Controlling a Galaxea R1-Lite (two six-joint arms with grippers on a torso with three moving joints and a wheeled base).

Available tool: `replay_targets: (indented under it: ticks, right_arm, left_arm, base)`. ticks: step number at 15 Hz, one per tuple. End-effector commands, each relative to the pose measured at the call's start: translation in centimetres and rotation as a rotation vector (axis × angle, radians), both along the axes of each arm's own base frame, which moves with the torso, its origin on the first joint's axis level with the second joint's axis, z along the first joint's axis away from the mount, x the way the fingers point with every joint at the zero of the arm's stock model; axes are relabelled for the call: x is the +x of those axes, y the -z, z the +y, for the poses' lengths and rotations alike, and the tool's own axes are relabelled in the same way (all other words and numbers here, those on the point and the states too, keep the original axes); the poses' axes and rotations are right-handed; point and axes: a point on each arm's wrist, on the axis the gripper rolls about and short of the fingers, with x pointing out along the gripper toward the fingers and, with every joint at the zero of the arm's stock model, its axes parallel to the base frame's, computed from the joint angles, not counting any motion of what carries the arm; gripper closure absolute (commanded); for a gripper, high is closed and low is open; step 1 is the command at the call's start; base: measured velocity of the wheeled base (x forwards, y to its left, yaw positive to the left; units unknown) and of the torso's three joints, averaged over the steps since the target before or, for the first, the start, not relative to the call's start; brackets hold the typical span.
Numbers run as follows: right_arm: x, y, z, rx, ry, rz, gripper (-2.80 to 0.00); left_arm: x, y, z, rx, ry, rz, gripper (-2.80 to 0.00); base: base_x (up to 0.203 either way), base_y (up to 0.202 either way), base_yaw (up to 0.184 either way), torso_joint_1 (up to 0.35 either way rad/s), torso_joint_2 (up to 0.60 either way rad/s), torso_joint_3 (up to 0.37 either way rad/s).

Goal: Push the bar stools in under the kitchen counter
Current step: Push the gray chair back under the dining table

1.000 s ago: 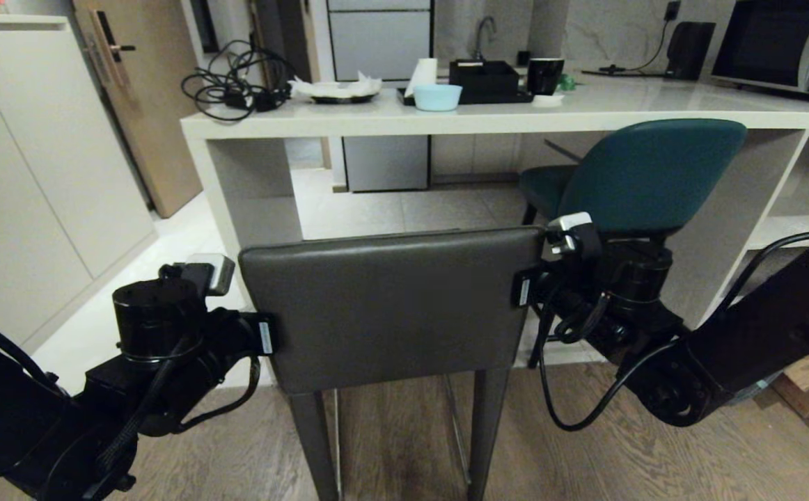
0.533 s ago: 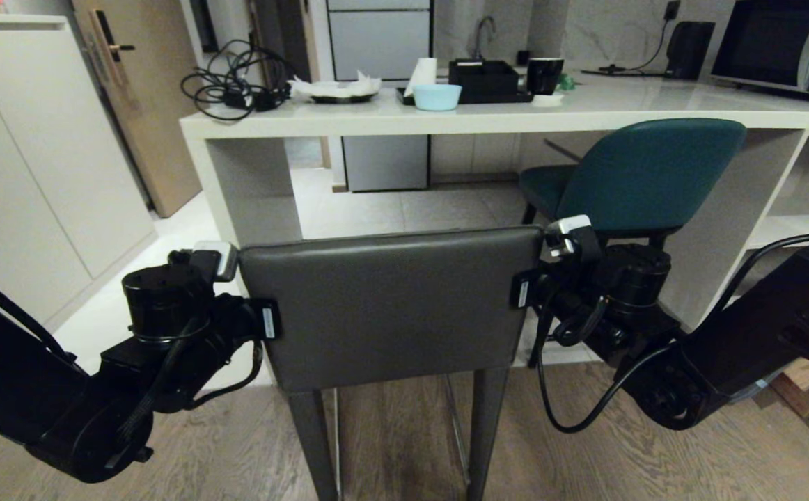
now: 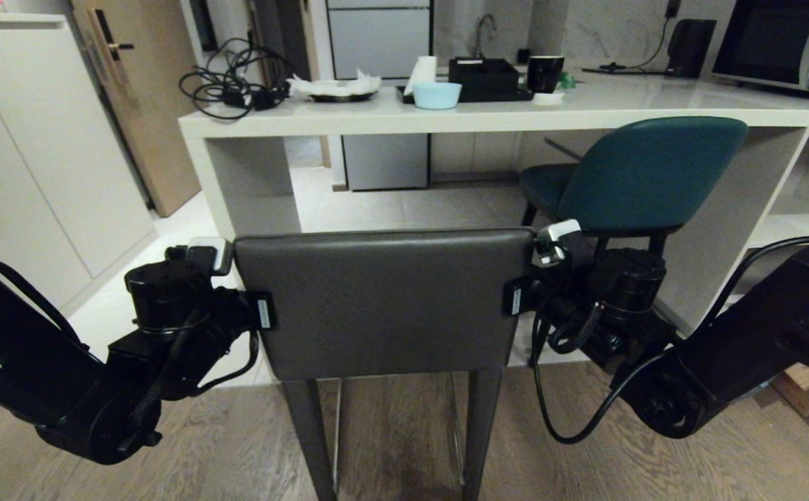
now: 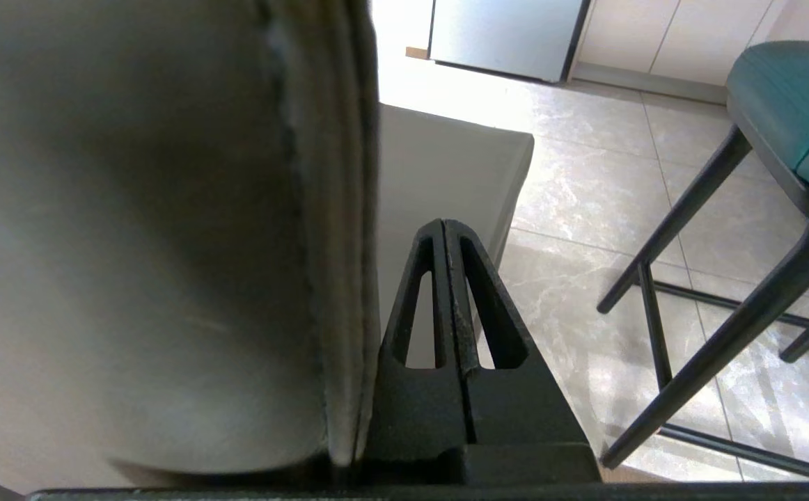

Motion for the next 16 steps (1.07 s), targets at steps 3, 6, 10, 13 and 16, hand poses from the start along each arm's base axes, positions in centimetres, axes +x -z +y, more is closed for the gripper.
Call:
replay_targets:
  ticks: [3, 6, 10, 13, 16]
  right_arm:
    - [0.32, 0.23, -0.46, 0.005, 0.015, -0.003, 0.00]
    - [0.33, 0.26, -0.53, 0.005, 0.021, -0.002, 0.00]
    - [0.39, 0.18, -0.60, 0.004, 0.061, -0.002, 0.00]
    - [0.39, 0.29, -0.60, -0.002, 0.063, 0.007, 0.00]
    - [0.49, 0.37, -0.65, -0.006, 0.065, 0.014, 0.00]
  left_arm:
    - [-0.69, 0.08, -0.08, -0.011, 0.009, -0.018, 0.00]
    - [-1.00, 0.52, 0.15, -0.014, 0.006, -0.032, 0.00]
    - [-1.27, 0.93, 0.19, -0.007, 0.006, -0.012, 0.00]
    - [-1.20, 0.92, 0.16, -0.007, 0.006, -0.014, 0.00]
    - [-1.18, 0.79, 0.11, -0.009, 0.008, -0.019, 0.00]
  base:
    - [0.000, 0.000, 0.000, 0.000, 0.00, 0.000]
    - [0.000, 0.000, 0.000, 0.000, 0.00, 0.000]
    - [0.000, 0.000, 0.000, 0.000, 0.00, 0.000]
    - [0.101, 0.000, -0.001, -0.002, 0.00, 0.005]
    - [0.192, 0.000, 0.001, 0.007, 0.00, 0.000]
